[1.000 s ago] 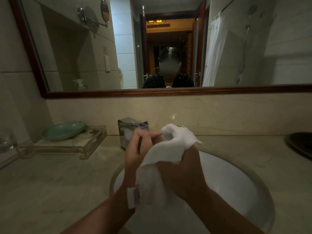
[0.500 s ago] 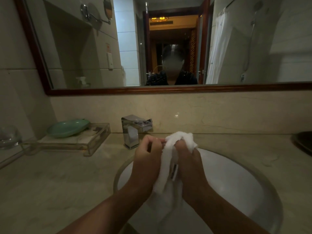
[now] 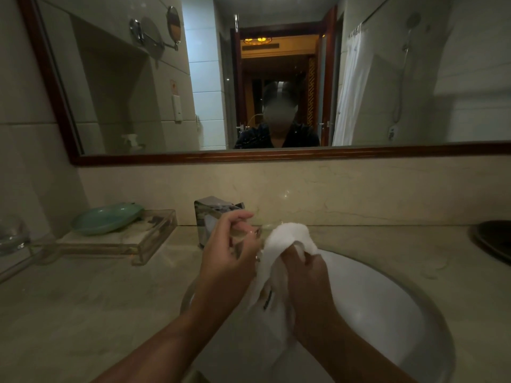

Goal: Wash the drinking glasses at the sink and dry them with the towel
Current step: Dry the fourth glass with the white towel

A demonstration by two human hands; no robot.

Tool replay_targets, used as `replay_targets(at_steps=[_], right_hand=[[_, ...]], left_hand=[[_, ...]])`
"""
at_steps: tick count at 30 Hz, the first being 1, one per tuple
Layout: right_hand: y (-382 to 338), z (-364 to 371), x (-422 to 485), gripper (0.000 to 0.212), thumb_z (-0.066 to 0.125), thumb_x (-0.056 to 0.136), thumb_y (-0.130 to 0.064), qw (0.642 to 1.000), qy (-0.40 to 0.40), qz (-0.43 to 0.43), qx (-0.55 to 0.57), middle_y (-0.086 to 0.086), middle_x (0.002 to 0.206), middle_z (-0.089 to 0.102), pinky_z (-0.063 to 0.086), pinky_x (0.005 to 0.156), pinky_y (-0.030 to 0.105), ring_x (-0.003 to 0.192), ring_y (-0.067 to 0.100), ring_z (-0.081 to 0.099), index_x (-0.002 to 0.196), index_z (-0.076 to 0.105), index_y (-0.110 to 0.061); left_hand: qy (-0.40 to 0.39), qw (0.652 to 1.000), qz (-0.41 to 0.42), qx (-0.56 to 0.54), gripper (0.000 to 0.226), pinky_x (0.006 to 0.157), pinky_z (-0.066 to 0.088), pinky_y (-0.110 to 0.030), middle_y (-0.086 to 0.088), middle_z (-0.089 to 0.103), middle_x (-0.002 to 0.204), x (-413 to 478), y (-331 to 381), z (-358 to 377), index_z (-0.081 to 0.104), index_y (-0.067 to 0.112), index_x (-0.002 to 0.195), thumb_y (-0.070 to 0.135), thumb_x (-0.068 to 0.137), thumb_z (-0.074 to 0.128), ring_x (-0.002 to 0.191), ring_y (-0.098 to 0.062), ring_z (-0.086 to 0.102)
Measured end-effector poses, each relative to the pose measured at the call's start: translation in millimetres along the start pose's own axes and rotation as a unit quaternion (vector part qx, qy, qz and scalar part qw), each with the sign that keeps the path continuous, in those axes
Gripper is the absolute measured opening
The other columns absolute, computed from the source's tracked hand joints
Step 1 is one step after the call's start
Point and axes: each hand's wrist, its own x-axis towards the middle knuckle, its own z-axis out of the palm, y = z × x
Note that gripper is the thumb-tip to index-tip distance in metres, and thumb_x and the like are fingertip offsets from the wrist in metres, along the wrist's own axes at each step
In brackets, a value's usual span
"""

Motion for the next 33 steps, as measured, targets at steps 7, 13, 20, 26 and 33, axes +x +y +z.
replay_targets(at_steps=[7,13,20,26,33], right_hand=[[-3,-7,4,0.030,0.043,0.108,-0.018,0.995,-0.035,-0.052,-0.081,0.005,0.075,0.074,0.058,0.058,0.023,0.068,0.010,0.073,0.094,0.069,-0.011],[2,-5,7,0.033,0.044,0.108,-0.020,0.995,-0.079,-0.022,-0.060,0.009,0.085,0.078,0.063,0.072,0.041,0.083,0.028,0.075,0.096,0.075,-0.015],[22,-5,13,0.025,0.048,0.104,-0.015,0.991,-0.125,0.036,-0.009,0.016,0.116,0.073,0.060,0.074,0.024,0.090,0.023,0.072,0.123,0.065,-0.011],[43,-2,8,0.045,0.051,0.092,-0.049,0.987,-0.052,-0.040,-0.145,0.011,0.109,0.071,0.055,0.091,0.057,0.102,0.033,0.069,0.120,0.062,-0.015],[11,0,0,0.014,0.060,0.100,-0.018,0.950,-0.098,-0.282,-0.095,0.003,0.100,0.073,0.059,0.076,0.035,0.095,0.017,0.072,0.114,0.064,-0.018]], left_hand=[[-0.042,0.998,-0.008,0.034,0.065,0.083,0.053,-0.017,0.025,0.066,0.115,-3,2,5,0.056,0.042,0.132,0.078,0.078,0.047,0.106,0.012,0.060],[-0.026,0.982,-0.106,-0.152,0.053,0.075,0.060,-0.029,0.001,0.076,0.107,0,10,-4,0.066,0.028,0.127,0.066,0.090,0.061,0.094,-0.013,0.075],[-0.014,0.945,-0.141,-0.296,0.051,0.089,0.061,-0.037,0.000,0.078,0.114,-4,15,-3,0.063,0.020,0.128,0.055,0.097,0.044,0.107,-0.019,0.074],[-0.096,0.958,-0.147,-0.225,0.040,0.077,0.053,-0.013,0.009,0.070,0.129,-3,18,16,0.060,0.033,0.124,0.061,0.096,0.058,0.102,0.002,0.069],[-0.080,0.963,-0.088,-0.243,0.070,0.086,0.061,-0.034,0.013,0.074,0.118,-1,12,-5,0.051,0.028,0.142,0.040,0.077,0.076,0.109,-0.014,0.072]])
